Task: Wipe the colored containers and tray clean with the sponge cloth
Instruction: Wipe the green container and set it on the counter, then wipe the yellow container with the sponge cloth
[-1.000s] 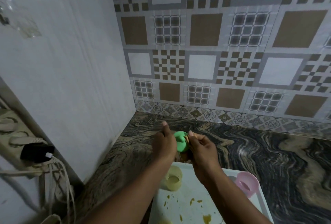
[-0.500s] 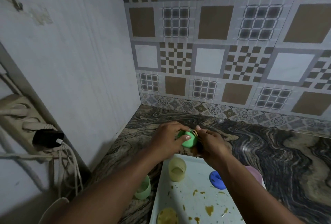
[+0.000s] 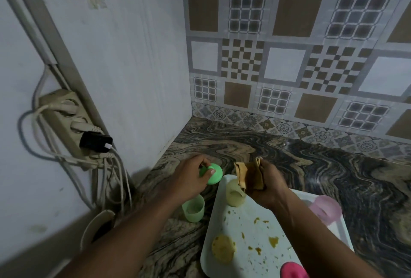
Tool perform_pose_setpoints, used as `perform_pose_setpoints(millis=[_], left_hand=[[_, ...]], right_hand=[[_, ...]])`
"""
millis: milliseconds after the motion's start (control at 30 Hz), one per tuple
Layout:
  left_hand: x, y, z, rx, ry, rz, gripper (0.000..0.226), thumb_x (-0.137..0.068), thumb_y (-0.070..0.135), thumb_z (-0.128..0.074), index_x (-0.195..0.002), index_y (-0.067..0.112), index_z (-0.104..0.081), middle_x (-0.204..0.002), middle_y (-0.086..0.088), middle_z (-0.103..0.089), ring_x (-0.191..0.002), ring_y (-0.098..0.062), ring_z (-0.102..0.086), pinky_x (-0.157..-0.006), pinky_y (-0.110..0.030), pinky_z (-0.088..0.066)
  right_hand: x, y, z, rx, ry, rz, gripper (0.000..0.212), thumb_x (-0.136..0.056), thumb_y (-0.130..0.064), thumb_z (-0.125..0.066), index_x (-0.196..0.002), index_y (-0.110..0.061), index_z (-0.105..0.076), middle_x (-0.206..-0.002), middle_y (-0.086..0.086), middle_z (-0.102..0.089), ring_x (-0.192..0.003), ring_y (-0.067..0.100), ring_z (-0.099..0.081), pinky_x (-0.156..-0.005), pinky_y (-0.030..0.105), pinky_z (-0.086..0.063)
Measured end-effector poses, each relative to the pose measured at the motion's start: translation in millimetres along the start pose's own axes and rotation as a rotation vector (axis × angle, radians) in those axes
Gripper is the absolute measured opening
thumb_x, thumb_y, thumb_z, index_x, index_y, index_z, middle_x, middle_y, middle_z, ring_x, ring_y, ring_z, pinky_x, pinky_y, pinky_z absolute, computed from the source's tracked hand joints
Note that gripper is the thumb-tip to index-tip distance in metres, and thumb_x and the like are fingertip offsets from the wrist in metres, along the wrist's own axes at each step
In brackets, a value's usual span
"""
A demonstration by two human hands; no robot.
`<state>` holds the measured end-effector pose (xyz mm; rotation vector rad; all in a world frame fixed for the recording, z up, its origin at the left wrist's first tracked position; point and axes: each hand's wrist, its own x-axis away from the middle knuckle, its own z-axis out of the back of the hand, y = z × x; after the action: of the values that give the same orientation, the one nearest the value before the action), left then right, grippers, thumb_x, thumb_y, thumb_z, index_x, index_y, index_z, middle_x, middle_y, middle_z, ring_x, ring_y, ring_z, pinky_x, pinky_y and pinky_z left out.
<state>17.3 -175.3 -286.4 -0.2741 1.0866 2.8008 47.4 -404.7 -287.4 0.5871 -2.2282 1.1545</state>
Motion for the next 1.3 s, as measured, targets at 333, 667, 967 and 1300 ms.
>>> perform_pose_setpoints(millis=[333,667,967,1300], left_hand=[[62,-45,0,-0.026,-0.035,0.056,0.020,-0.087,0.045,-0.061,-0.097,0.027,-0.062,-0.103,0.007,-0.067,-0.093,-0.016,-0.063,-0.076,-0.038,-0.055],[71,-57,-10,-0.064,-0.022,0.009,0.022,-0.090,0.044,-0.064,-0.100,0.024,-0.066,-0.106,0.005,-0.065,-0.092,-0.019,-0.062,-0.073,-0.034,-0.053],[66,-57,-14,-0.055,-0.100,0.023,0.018,-0.088,0.042,-0.067,-0.089,0.028,-0.056,-0.098,0.007,-0.058,-0.089,-0.020,-0.057,-0.072,-0.038,-0.051],[48,-41,0,-0.185,-0.301,0.135,0.019,-0.089,0.040,-0.066,-0.091,0.027,-0.053,-0.085,0.009,-0.055,-0.078,-0.017,-0.054,-0.061,-0.031,-0.042]], right_hand=[[-2,46,-13,0.091,0.074,0.015,0.041,-0.099,-0.043,-0.053,-0.122,-0.011,-0.065,-0.113,0.016,-0.071,-0.094,0.032,-0.066,-0.079,0.041,-0.054],[11,67,-5,0.068,0.132,0.051,0.044,-0.094,-0.043,-0.061,-0.127,-0.013,-0.063,-0.118,0.014,-0.072,-0.102,0.033,-0.068,-0.072,0.043,-0.058],[22,68,5,0.006,0.162,0.046,0.048,-0.095,-0.043,-0.059,-0.130,-0.011,-0.061,-0.120,0.016,-0.072,-0.093,0.031,-0.069,-0.065,0.041,-0.058],[57,57,4,-0.175,0.012,0.049,0.065,-0.090,-0.062,-0.057,-0.111,-0.001,-0.068,-0.106,0.019,-0.076,-0.098,0.034,-0.068,-0.078,0.045,-0.052]])
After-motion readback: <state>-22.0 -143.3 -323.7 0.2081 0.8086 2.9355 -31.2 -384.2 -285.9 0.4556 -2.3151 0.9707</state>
